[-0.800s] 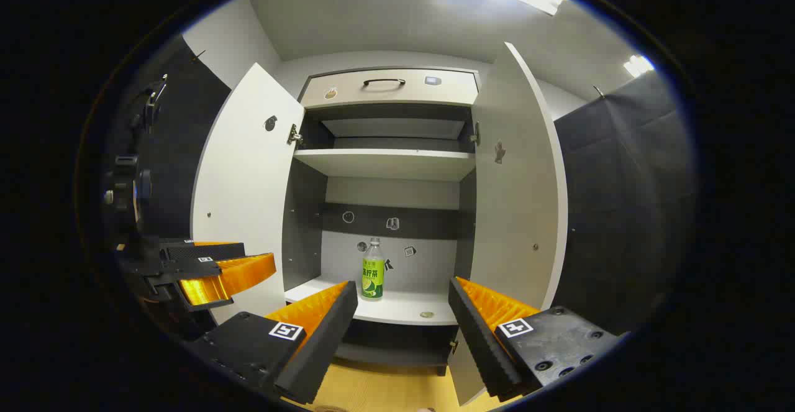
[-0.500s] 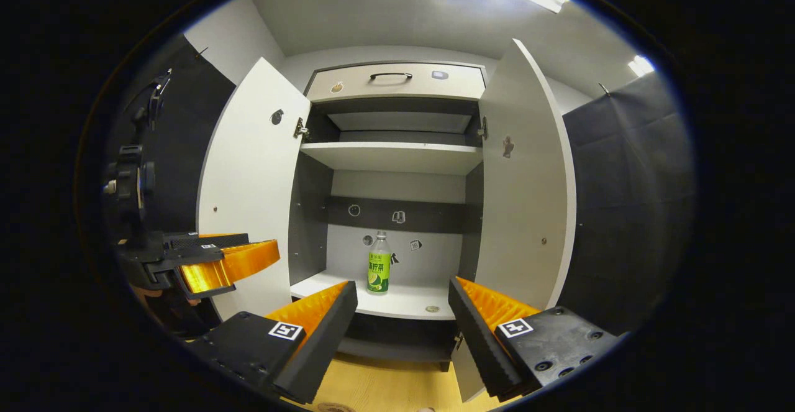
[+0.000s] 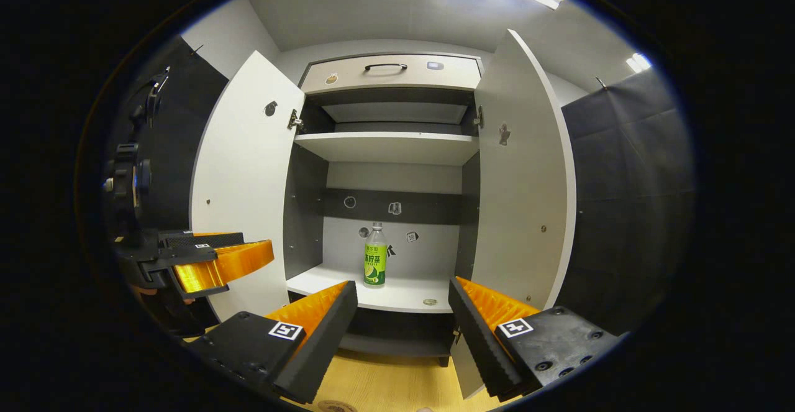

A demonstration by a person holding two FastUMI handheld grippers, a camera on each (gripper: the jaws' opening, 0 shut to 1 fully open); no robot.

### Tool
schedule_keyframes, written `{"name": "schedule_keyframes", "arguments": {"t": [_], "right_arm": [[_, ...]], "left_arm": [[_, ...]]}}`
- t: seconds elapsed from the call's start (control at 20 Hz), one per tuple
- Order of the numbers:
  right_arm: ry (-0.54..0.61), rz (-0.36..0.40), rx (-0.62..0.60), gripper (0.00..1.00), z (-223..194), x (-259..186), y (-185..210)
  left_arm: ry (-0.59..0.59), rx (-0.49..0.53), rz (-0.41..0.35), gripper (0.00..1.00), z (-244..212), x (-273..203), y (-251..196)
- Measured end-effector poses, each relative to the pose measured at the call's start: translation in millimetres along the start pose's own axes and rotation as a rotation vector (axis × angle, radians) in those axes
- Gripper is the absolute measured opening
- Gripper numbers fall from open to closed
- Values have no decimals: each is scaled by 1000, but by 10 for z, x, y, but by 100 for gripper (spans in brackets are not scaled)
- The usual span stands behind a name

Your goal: Grasp the bottle in the cabinet with the left hand and place it on the coaster, then close the right door with the right hand and the left door with the left hand.

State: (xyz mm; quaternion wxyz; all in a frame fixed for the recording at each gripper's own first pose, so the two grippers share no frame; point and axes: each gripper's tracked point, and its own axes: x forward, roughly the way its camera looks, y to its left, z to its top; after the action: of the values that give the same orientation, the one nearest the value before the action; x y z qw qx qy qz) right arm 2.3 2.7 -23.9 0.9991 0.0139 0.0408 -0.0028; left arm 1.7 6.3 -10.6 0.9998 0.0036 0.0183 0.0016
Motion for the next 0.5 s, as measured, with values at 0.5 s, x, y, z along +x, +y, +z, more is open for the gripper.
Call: {"name": "schedule_keyframes", "arguments": {"t": [0.5], "right_arm": [[27,-47,-17,98,-119,0,-99]], "left_arm": [[-24,28,-76,94,15,260,-172]]}}
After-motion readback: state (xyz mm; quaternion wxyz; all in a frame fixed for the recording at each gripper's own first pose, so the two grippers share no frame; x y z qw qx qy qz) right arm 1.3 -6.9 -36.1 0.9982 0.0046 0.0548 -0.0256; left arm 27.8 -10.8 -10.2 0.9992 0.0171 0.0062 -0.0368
